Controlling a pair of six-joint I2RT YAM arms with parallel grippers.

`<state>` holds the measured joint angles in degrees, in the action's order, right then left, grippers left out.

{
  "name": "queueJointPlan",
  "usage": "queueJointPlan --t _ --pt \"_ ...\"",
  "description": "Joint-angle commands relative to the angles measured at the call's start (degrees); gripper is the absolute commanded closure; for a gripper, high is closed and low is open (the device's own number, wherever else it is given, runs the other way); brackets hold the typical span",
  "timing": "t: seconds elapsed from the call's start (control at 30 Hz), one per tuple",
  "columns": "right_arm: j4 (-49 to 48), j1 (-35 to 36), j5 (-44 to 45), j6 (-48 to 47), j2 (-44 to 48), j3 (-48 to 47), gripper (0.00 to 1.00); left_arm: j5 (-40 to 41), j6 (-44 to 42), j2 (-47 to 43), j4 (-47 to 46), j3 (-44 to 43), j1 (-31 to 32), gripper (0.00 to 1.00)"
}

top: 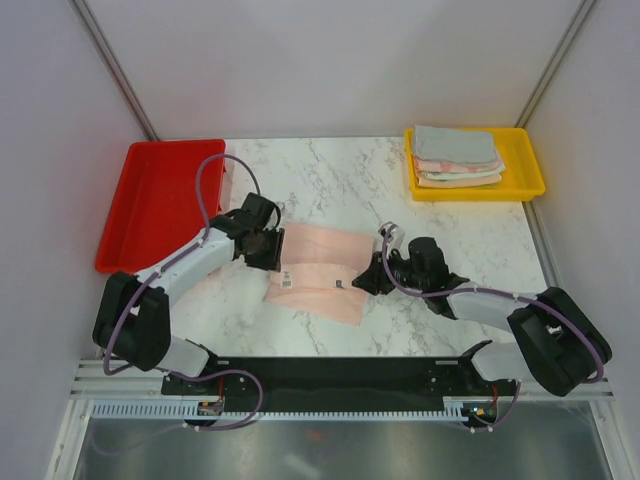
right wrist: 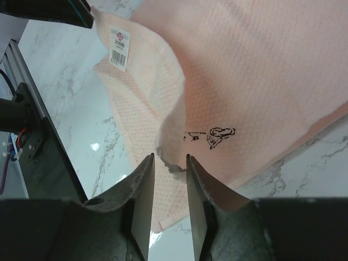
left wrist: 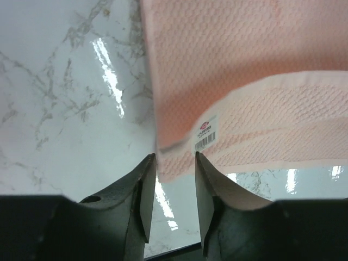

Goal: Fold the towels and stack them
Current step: Fold the towel

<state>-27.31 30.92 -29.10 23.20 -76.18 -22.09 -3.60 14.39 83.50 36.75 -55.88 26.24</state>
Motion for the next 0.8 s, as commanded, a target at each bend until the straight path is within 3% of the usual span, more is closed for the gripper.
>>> queueJointPlan --t 0.0,0.23,0.4,0.6,0.77 --pt "3.4 0.3 -1.1 0.6 3.3 0.0 0.64 7.1 3.7 -4.7 4.7 -4.1 0.0 0.57" --pt "7.2 0.3 -4.4 1.4 7.4 0.8 0.67 1.0 9.5 -7.5 3.9 -7.1 0.0 0.56" --pt "10.5 0.3 -3.9 2.7 8.6 1.9 0.66 6.3 14.1 -6.2 3.9 -5.1 0.0 0.55" --pt "18.6 0.3 3.9 3.6 16.7 -2.4 0.65 4.7 17.7 -1.2 -0.3 -4.9 -0.1 0.53" --pt "21.1 0.3 8.5 2.9 15.3 -8.6 0.64 0.9 18.6 2.1 -1.0 -4.0 -0.1 0.57"
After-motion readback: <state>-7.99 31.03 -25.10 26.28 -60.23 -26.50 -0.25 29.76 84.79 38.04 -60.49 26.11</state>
